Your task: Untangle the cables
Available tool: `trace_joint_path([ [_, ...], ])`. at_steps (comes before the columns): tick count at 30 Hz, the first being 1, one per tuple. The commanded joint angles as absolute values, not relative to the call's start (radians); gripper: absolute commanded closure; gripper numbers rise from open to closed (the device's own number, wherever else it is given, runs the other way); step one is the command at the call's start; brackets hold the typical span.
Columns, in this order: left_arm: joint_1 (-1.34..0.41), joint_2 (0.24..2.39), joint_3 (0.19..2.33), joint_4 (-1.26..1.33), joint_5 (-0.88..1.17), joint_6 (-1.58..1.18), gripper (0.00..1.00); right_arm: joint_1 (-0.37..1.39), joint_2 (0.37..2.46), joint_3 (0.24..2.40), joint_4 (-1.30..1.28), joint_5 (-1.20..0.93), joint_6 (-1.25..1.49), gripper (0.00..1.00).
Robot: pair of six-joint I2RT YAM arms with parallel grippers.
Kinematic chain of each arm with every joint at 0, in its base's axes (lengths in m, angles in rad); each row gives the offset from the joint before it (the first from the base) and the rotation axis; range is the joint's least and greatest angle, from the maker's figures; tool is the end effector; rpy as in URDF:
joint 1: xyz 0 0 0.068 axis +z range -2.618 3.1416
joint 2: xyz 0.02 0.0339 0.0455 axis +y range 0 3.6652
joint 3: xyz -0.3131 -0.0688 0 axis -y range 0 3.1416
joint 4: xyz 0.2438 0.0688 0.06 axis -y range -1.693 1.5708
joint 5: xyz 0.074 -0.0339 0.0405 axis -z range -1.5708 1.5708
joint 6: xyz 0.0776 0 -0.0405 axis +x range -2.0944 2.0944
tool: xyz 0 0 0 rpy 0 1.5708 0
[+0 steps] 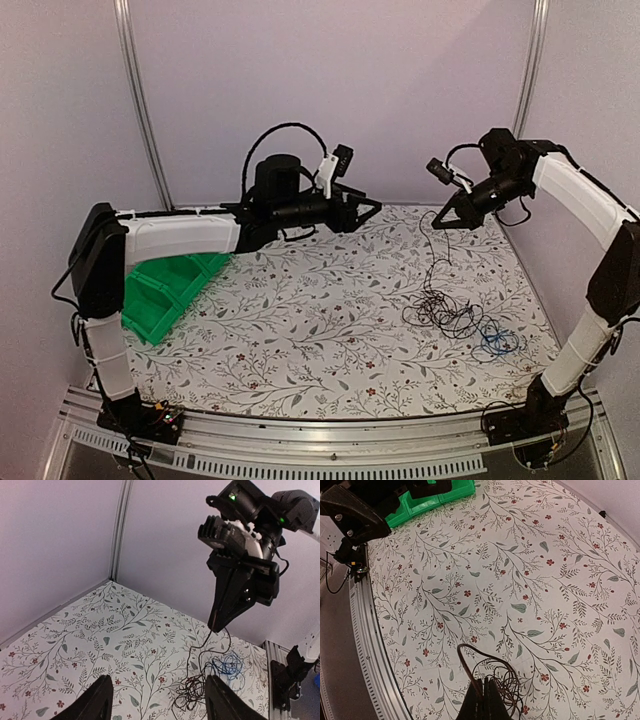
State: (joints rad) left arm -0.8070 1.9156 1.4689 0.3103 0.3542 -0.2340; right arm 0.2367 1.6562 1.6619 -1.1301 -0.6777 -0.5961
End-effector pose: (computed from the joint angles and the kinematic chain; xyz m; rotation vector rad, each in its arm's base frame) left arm 0.3382 -0.3920 0.3370 0.7772 1.6452 -1.0589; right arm 0.3271 0.1290 0.3656 -1.1879 2.1941 0.7615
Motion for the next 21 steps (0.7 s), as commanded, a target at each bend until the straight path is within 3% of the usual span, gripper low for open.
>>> trace_joint_path([
  [1, -0.831, 1.989, 1.499, 0.463, 0.438, -0.317, 0.38, 0.267, 1.697, 1.7, -1.142, -0.744, -0.596, 1.0],
  [9, -0.861, 2.054, 1.516, 0.546, 0.485, -0.369, 0.35, 0.322, 1.778, 1.792, -1.13, -0.798, -0.553, 1.0],
  [17, -0.868, 2.084, 1.512, 0.525, 0.474, -0.359, 0.41, 0.362, 1.838, 1.835, -1.128, -0.844, -0.531, 1.0],
  [21, -0.87, 2.09, 1.512, 0.513, 0.472, -0.358, 0.64, 0.373, 1.839, 1.826, -1.12, -0.847, -0.53, 1.0],
])
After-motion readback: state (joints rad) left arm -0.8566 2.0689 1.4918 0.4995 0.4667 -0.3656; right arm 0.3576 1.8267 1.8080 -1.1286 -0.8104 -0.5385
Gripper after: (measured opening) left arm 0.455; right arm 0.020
